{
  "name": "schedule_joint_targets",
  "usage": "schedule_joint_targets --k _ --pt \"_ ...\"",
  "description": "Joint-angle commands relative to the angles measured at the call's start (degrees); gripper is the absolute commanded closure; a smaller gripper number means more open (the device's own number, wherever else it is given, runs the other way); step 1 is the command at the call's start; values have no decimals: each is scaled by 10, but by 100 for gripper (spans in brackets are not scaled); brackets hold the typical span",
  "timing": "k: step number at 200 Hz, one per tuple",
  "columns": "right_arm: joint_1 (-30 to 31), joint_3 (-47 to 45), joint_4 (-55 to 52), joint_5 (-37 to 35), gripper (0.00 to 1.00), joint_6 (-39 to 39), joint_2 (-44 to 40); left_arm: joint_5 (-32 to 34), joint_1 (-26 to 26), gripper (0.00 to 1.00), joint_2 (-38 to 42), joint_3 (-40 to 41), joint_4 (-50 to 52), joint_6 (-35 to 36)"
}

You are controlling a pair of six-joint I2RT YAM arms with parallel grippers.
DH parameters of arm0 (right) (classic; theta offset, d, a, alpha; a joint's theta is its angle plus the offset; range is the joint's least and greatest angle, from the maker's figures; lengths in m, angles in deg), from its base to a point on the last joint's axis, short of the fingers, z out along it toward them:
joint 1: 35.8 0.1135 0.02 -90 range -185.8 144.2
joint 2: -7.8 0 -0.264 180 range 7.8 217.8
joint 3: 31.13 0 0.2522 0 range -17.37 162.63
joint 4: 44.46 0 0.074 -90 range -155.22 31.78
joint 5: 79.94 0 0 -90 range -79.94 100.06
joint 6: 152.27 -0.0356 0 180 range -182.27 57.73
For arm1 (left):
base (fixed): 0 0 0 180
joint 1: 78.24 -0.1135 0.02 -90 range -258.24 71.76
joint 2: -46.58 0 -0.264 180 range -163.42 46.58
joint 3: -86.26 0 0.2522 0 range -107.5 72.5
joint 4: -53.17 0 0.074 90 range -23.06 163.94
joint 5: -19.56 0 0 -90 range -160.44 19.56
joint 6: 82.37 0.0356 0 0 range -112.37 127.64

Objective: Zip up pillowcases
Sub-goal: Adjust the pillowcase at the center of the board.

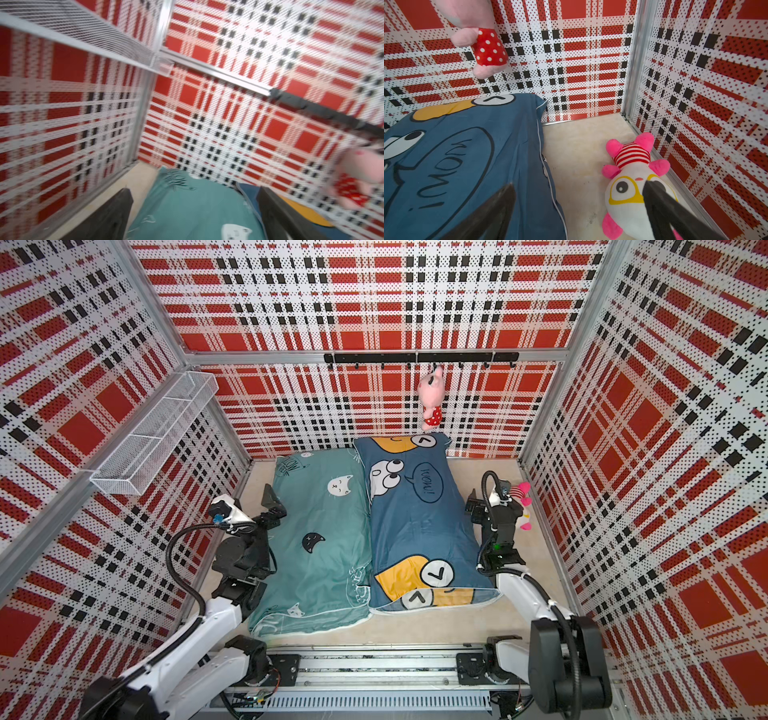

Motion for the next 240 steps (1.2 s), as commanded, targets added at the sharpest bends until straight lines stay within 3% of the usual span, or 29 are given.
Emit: schedule_joint_targets --k 1,25,45,87,120,164,198,215,240 --pt "12 39 -254 65 0 -41 -30 -36 70 6 23 -40 268 -119" --pt "62 70 -380 127 0 -43 -67 -143 159 10 15 -58 357 -195" --pt "97 89 -444 182 0 -52 -83 -254 220 14 -14 -37 368 -273" --pt "104 100 -503 325 0 -102 -91 -413 304 26 -36 104 143 -467" --pt "119 87 -498 394 19 -135 -108 -405 351 34 -42 166 91 -532" --pt "243 52 -410 429 49 -214 -109 -378 343 48 -53 223 35 -569" --pt "338 33 -287 444 59 -290 -33 -383 339 55 -109 223 -9 -577" --pt "343 33 -261 443 64 -297 14 -388 341 56 -137 219 -24 -577" --pt "330 49 -309 373 72 -276 56 -387 343 57 -170 219 -49 -577"
